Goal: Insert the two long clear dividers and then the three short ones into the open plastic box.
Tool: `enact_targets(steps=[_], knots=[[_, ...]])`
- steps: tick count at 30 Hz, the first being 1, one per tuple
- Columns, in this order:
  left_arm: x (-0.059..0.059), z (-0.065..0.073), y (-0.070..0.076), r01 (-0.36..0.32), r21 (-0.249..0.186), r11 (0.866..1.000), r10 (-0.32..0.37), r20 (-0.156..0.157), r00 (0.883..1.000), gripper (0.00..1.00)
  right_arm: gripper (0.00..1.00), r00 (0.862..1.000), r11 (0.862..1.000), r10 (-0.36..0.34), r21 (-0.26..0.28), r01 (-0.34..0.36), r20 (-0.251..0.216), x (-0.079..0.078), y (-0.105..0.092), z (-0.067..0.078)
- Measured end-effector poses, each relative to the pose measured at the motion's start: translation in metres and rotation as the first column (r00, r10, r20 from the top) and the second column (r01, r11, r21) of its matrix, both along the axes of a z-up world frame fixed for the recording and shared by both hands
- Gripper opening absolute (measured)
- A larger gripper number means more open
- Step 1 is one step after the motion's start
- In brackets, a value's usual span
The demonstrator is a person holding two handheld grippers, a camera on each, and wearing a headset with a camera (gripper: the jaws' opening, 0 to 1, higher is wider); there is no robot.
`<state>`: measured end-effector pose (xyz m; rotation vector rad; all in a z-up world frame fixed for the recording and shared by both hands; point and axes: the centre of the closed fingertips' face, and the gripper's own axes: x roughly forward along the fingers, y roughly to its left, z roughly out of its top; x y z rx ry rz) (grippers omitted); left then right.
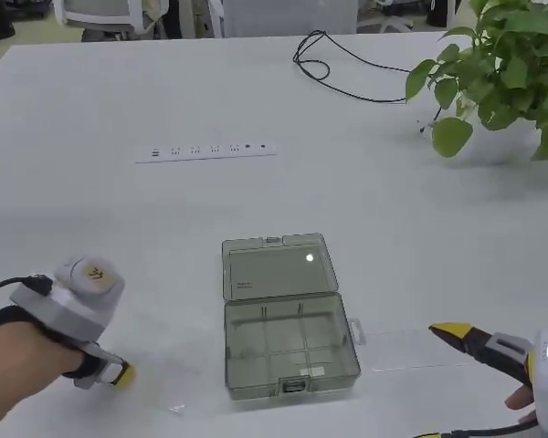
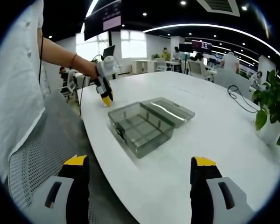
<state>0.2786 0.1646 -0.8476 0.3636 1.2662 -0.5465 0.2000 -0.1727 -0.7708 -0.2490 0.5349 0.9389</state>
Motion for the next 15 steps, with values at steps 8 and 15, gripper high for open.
enact_targets(steps=[8,15], knots=[[-0.0026,0.0011,-0.0027,-0.013,-0.026,1.0,0.012,-0.01,1.0,0.3,0.89,1.0,1.0,0.004,-0.005,-0.004,-0.001,-0.0006,0.0006,-0.0003],[-0.0065,0.0032,-0.0036,-0.06,-0.076,0.995,0.059,-0.014,0.998,0.3,0.88,1.0,1.0,0.003,-0.008,-0.003,-0.004,-0.0002,0.0011,-0.0001]])
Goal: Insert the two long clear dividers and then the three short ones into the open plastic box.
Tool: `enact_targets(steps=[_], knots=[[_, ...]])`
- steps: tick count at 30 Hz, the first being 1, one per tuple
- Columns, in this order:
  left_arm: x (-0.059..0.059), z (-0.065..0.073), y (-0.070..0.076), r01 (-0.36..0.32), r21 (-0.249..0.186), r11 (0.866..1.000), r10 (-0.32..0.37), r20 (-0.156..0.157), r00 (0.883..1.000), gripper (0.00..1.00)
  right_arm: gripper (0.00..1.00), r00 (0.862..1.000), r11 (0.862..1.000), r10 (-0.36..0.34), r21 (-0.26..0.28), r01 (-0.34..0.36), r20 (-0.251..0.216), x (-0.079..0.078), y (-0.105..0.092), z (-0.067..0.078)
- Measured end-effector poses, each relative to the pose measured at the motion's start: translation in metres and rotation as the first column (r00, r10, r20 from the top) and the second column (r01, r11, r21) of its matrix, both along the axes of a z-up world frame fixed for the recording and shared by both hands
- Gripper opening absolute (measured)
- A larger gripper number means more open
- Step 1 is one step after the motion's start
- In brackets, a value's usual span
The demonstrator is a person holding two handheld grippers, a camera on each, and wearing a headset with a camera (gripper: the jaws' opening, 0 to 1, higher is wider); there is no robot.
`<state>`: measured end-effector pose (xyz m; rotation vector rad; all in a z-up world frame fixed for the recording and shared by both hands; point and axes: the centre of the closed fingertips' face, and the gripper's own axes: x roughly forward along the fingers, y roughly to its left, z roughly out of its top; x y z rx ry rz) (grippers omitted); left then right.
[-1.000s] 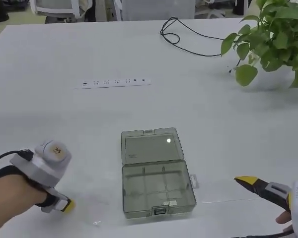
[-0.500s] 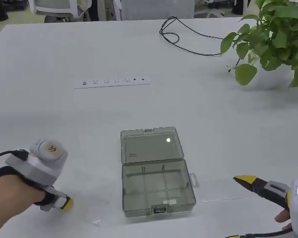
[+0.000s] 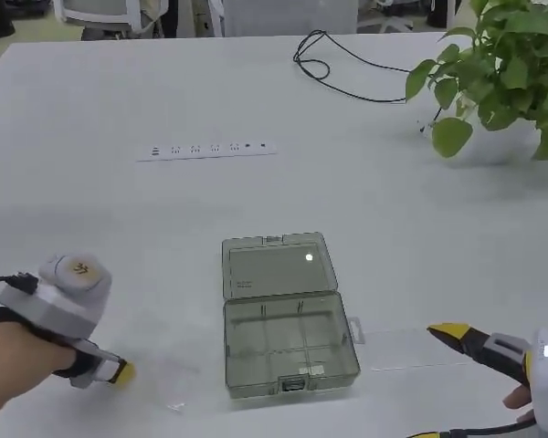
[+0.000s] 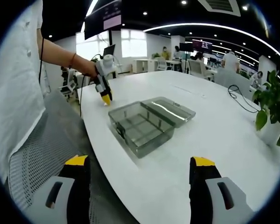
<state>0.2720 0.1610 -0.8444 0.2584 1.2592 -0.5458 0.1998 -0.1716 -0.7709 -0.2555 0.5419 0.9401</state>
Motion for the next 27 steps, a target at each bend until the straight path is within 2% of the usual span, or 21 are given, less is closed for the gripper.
enact_targets(steps=[4,6,12,18,20,23,24,27], knots=[[-0.003,0.005,-0.001,-0.053,-0.057,0.997,0.054,0.005,0.999,0.3,0.88,1.0,1.0,0.003,0.0,-0.003,0.002,0.001,0.001,0.001],[-0.004,0.008,-0.001,-0.064,-0.072,0.995,0.065,0.01,0.998,0.3,0.88,1.0,1.0,0.005,0.0,-0.005,0.004,0.001,0.002,0.003],[-0.007,0.023,-0.009,-0.125,-0.176,0.976,0.132,0.031,0.991,0.3,0.88,1.0,1.0,0.009,0.001,-0.009,0.012,0.005,0.004,0.008],[-0.007,0.041,-0.019,-0.172,-0.281,0.944,0.194,0.051,0.98,0.3,0.87,1.0,1.0,0.005,0.018,-0.006,0.026,0.011,0.009,0.02],[-0.007,0.046,-0.022,-0.177,-0.302,0.937,0.204,0.057,0.977,0.3,0.87,0.999,1.0,0.004,0.026,-0.005,0.033,0.013,0.011,0.025],[-0.006,0.06,-0.033,-0.189,-0.366,0.911,0.23,0.071,0.971,0.3,0.87,0.999,0.999,0.0,0.047,-0.003,0.045,0.017,0.016,0.036],[-0.006,0.061,-0.034,-0.188,-0.372,0.909,0.231,0.073,0.97,0.3,0.87,0.999,0.999,-0.001,0.052,-0.002,0.046,0.018,0.017,0.038],[-0.006,0.074,-0.047,-0.182,-0.43,0.884,0.242,0.089,0.966,0.3,0.86,0.998,0.995,-0.01,0.095,0.004,0.065,0.023,0.025,0.054]])
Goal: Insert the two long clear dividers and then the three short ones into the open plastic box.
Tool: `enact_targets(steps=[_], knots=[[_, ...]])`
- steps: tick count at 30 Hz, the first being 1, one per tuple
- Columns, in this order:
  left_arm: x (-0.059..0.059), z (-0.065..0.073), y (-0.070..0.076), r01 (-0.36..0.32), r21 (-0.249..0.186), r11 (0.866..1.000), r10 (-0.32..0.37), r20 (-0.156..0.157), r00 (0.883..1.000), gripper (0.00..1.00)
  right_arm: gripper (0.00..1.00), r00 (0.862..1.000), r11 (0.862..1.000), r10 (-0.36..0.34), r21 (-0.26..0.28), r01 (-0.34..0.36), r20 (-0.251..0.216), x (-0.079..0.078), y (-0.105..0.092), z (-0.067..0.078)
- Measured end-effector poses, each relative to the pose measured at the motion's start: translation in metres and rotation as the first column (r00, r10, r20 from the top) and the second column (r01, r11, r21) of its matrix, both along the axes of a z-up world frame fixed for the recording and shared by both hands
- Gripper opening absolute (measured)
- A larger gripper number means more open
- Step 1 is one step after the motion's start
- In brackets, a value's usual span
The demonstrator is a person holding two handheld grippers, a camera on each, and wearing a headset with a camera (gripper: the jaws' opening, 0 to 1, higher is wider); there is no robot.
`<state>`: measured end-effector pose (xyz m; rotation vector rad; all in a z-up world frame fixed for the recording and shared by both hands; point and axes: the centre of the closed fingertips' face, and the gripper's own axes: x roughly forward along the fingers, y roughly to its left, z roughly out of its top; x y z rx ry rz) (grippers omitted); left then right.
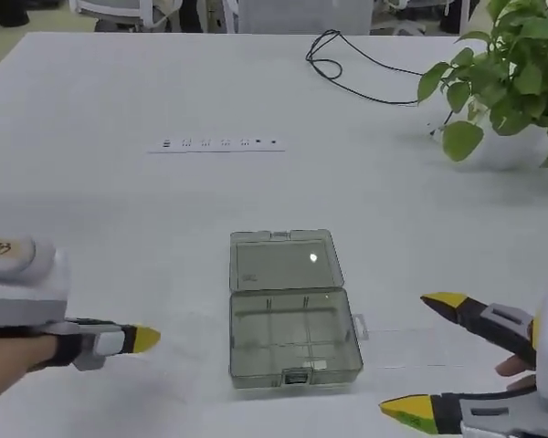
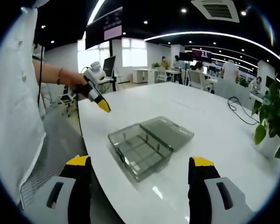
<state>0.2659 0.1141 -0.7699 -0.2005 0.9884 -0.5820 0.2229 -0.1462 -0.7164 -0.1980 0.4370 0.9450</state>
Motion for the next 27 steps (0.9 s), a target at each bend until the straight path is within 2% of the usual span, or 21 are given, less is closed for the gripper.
enact_targets(steps=[2,7,12,18,21,22,24,27], knots=[[0.0,0.009,-0.009,0.001,-0.037,0.999,0.0,0.026,1.0,0.3,0.85,1.0,1.0,-0.007,0.022,0.007,0.005,0.003,0.003,0.007],[-0.004,0.027,-0.031,0.007,-0.121,0.993,0.0,0.057,0.998,0.3,0.81,1.0,0.998,-0.025,0.058,0.025,0.011,0.009,0.009,0.022],[-0.009,0.044,-0.056,0.03,-0.212,0.977,-0.01,0.092,0.996,0.3,0.77,0.999,0.993,-0.05,0.105,0.048,0.016,0.013,0.016,0.04],[-0.014,0.059,-0.081,0.049,-0.281,0.958,-0.015,0.122,0.992,0.3,0.72,0.997,0.985,-0.072,0.16,0.069,0.017,0.017,0.03,0.062],[-0.015,0.067,-0.091,0.06,-0.312,0.948,-0.017,0.14,0.99,0.3,0.68,0.997,0.98,-0.08,0.183,0.079,0.0,0.018,0.04,0.07],[-0.016,0.071,-0.096,0.064,-0.324,0.944,-0.016,0.147,0.989,0.3,0.68,0.996,0.976,-0.089,0.202,0.087,0.0,0.019,0.042,0.074],[-0.018,0.075,-0.102,0.074,-0.336,0.939,-0.02,0.161,0.987,0.3,0.65,0.995,0.965,-0.096,0.244,0.1,-0.028,0.019,0.049,0.08],[-0.018,0.084,-0.112,0.09,-0.355,0.931,-0.023,0.188,0.982,0.3,0.62,0.995,0.968,-0.098,0.228,0.103,-0.033,0.019,0.059,0.085]])
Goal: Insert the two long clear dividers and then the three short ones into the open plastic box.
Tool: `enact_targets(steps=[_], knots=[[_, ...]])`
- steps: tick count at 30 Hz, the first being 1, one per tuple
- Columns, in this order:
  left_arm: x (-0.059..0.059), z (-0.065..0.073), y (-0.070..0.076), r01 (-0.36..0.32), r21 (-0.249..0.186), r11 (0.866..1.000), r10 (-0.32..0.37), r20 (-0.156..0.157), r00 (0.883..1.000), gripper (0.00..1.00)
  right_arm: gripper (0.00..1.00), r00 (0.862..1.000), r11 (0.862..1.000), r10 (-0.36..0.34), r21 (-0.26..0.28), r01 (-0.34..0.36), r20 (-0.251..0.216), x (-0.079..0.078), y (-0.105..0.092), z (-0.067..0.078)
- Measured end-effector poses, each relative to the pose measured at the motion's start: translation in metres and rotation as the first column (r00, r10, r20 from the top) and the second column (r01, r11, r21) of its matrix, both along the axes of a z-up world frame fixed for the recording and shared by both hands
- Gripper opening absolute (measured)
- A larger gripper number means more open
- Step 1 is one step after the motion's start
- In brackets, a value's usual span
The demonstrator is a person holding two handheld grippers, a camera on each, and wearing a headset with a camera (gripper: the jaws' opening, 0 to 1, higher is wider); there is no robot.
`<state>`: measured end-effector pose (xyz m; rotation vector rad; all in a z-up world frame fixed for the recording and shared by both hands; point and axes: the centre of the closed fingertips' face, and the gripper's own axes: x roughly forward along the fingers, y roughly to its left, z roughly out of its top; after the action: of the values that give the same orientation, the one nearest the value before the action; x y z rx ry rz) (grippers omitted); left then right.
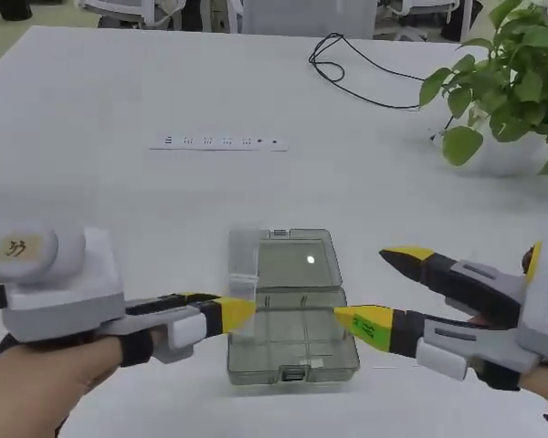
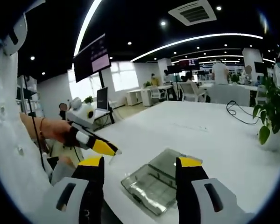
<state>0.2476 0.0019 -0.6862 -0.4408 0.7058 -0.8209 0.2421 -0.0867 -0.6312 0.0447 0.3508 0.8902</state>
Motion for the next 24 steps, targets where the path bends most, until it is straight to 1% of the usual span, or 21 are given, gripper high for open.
enact_targets(steps=[1,3,5,7,10,11,12,13,15,16,17,19,21,24], knots=[[0.0,0.002,-0.003,0.003,-0.003,1.0,-0.003,0.012,1.0,0.3,0.61,1.0,1.0,0.001,0.011,-0.001,-0.008,0.0,0.004,0.003],[-0.002,0.005,-0.009,0.012,-0.006,1.0,-0.012,0.025,1.0,0.3,0.58,0.999,0.999,-0.015,0.032,0.017,-0.038,0.001,0.01,0.007],[-0.004,0.007,-0.015,0.02,-0.01,1.0,-0.019,0.036,0.999,0.3,0.57,0.999,0.998,-0.031,0.055,0.033,-0.043,0.003,0.014,0.011],[-0.005,0.007,-0.017,0.03,-0.014,0.999,-0.029,0.041,0.999,0.3,0.54,0.998,0.997,-0.045,0.067,0.049,-0.05,0.005,0.016,0.014],[-0.007,0.01,-0.022,0.036,-0.018,0.999,-0.035,0.057,0.998,0.3,0.46,0.994,0.995,-0.062,0.078,0.069,-0.088,0.008,0.019,0.012],[-0.008,0.011,-0.024,0.039,-0.017,0.999,-0.038,0.064,0.997,0.3,0.43,0.994,0.994,-0.063,0.079,0.071,-0.093,0.008,0.02,0.012],[-0.008,0.011,-0.026,0.042,-0.017,0.999,-0.041,0.066,0.997,0.3,0.39,0.991,0.995,-0.058,0.079,0.068,-0.12,0.007,0.021,0.009],[-0.009,0.011,-0.027,0.046,-0.016,0.999,-0.045,0.067,0.997,0.3,0.38,0.99,0.995,-0.057,0.078,0.067,-0.127,0.007,0.022,0.008],[-0.011,0.01,-0.03,0.054,-0.014,0.998,-0.052,0.071,0.996,0.3,0.38,0.988,0.996,-0.065,0.059,0.073,-0.139,0.007,0.024,0.003],[-0.011,0.01,-0.031,0.057,-0.014,0.998,-0.056,0.073,0.996,0.3,0.37,0.985,0.996,-0.072,0.047,0.081,-0.158,0.006,0.024,-0.002],[-0.012,0.011,-0.032,0.059,-0.017,0.998,-0.057,0.074,0.996,0.3,0.36,0.984,0.996,-0.069,0.047,0.077,-0.162,0.006,0.026,-0.003],[-0.013,0.011,-0.034,0.063,-0.019,0.998,-0.061,0.077,0.995,0.3,0.32,0.984,0.996,-0.068,0.041,0.076,-0.165,0.005,0.028,-0.005],[-0.014,0.01,-0.036,0.069,-0.011,0.998,-0.068,0.08,0.994,0.3,0.31,0.985,0.997,-0.066,0.025,0.071,-0.158,0.004,0.03,-0.008],[-0.015,0.009,-0.038,0.078,-0.003,0.997,-0.078,0.084,0.993,0.3,0.3,0.985,0.998,-0.063,0.005,0.065,-0.158,0.003,0.034,-0.012]])
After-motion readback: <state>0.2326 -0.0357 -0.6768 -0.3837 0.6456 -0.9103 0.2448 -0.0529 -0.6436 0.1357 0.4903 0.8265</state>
